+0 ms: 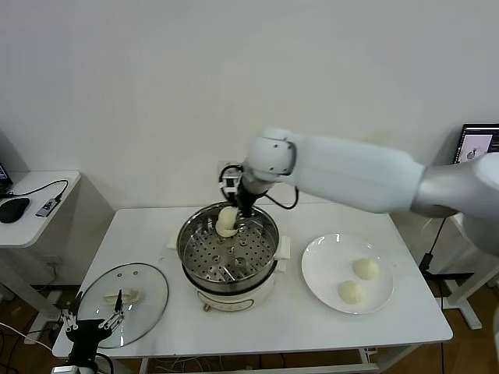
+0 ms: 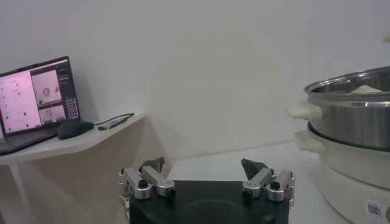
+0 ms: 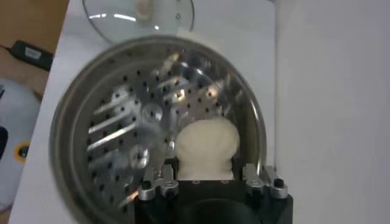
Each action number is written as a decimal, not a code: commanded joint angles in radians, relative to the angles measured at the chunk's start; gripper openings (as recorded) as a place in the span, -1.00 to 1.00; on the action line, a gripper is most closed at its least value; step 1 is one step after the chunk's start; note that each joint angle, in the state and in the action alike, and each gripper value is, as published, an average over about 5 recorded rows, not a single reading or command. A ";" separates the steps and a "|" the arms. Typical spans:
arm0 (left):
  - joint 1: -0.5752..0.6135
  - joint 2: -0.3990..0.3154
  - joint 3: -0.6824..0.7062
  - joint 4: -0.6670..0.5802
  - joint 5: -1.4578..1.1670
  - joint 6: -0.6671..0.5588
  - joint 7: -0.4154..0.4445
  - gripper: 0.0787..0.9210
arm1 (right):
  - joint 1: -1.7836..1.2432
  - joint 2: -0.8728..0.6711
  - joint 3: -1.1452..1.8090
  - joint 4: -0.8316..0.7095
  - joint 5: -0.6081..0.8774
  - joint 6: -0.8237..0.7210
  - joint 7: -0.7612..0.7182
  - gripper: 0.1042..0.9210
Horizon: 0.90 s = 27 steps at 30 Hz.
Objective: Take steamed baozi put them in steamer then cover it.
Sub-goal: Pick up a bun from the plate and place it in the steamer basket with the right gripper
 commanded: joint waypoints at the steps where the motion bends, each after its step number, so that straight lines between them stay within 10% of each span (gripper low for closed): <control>1: 0.000 -0.003 -0.001 0.000 0.000 -0.001 -0.001 0.77 | -0.072 0.139 -0.003 -0.092 0.008 -0.028 0.031 0.07; 21: -0.003 -0.002 0.000 0.000 -0.007 -0.005 -0.001 0.77 | -0.165 0.226 0.012 -0.232 -0.080 -0.027 0.033 0.10; 27: -0.003 -0.003 -0.001 0.001 -0.008 -0.006 -0.002 0.77 | -0.176 0.225 0.018 -0.247 -0.109 -0.026 0.022 0.38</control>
